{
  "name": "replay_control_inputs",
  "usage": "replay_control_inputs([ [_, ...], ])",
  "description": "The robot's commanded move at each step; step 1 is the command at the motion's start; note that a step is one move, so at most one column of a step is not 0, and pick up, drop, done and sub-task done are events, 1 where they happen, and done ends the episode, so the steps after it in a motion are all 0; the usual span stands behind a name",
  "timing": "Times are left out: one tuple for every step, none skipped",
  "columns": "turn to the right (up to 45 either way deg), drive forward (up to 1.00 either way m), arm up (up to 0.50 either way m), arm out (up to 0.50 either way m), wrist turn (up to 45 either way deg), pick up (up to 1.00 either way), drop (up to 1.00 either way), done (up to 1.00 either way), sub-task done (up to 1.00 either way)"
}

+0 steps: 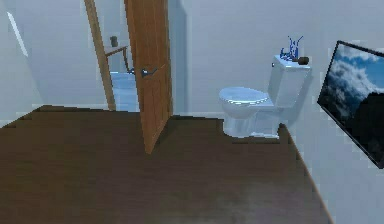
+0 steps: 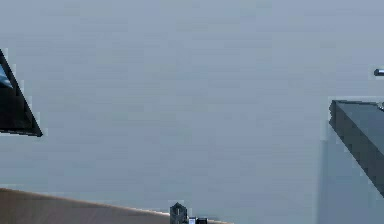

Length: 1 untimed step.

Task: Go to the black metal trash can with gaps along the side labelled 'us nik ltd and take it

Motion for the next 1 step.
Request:
replay_control_inputs([
  [0.0,0.0,0.0,0.0,45.0,0.0,0.0,0.0,0.0],
])
